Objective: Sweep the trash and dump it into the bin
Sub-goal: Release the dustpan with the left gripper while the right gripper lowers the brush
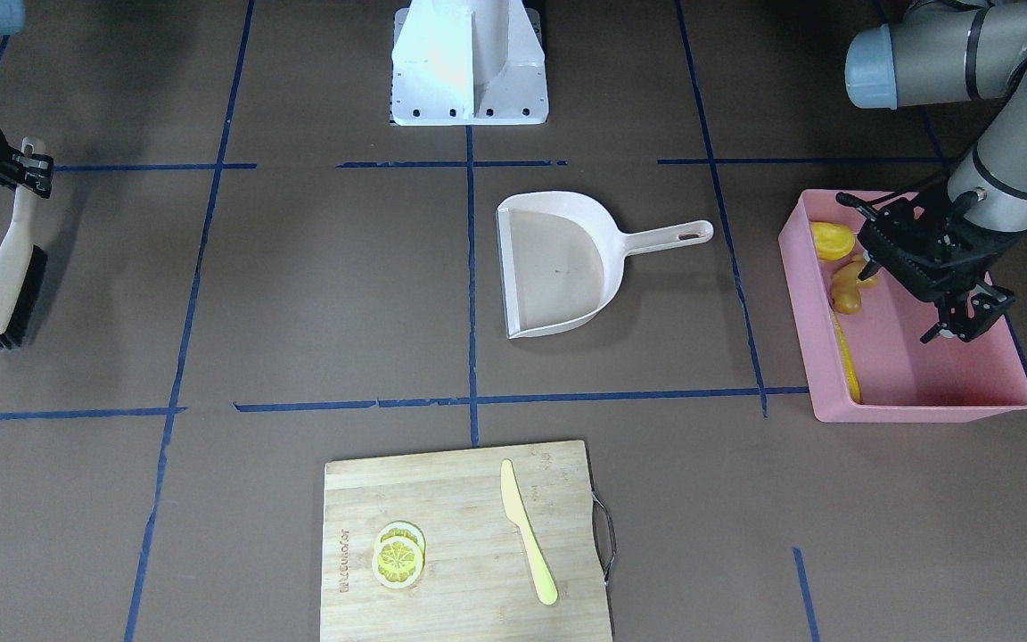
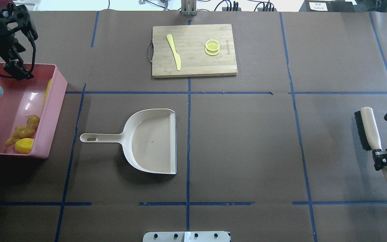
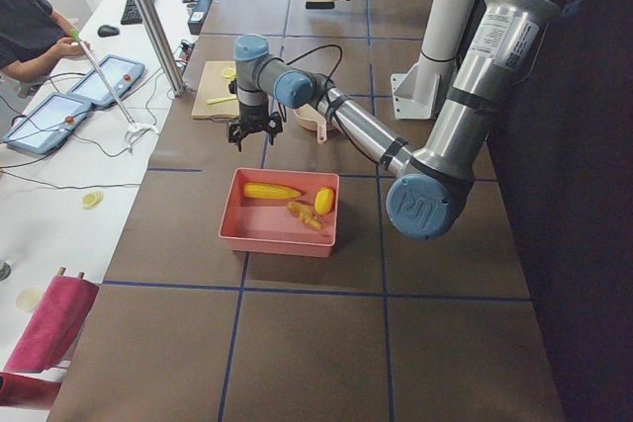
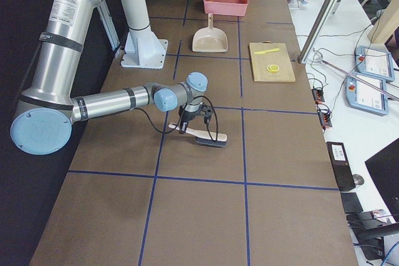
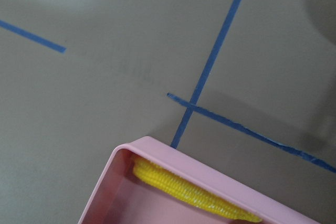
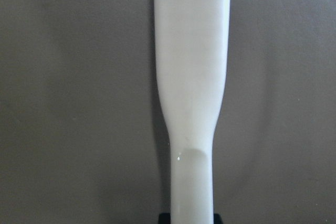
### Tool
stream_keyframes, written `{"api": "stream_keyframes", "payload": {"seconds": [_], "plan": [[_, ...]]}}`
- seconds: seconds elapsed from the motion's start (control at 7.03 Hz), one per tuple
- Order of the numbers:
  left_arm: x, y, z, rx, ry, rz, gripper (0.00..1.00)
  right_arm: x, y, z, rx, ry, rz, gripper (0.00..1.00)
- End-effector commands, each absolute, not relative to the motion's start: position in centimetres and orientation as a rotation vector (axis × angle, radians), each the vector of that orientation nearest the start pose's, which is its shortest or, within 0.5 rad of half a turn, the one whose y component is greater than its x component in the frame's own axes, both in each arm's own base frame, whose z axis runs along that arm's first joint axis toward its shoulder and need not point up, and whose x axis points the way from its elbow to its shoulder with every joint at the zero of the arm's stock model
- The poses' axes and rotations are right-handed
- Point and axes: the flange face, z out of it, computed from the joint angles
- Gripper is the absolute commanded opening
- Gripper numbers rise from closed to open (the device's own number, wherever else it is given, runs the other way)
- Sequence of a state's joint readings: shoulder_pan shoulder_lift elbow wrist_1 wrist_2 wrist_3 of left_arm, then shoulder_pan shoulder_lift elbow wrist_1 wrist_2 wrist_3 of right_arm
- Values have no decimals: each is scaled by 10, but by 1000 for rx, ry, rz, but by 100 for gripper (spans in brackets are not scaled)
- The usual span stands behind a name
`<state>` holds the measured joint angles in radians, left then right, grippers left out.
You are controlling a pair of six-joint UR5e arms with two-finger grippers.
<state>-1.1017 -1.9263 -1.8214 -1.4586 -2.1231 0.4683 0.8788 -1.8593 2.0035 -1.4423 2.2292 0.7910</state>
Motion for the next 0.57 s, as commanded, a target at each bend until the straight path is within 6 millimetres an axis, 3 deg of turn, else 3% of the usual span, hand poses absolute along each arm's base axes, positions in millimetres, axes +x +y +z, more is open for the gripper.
{"api": "stream_keyframes", "payload": {"seconds": [0.0,0.28,0.43], "plan": [[194,-572,366,504,565,1023,100,-190,-343,571,-259,-651,5,11],[194,-572,366,504,565,1023,100,-191,-343,575,-265,-646,5,19],[192,-572,366,505,564,1020,100,-191,-343,575,-265,-646,6,33]]}}
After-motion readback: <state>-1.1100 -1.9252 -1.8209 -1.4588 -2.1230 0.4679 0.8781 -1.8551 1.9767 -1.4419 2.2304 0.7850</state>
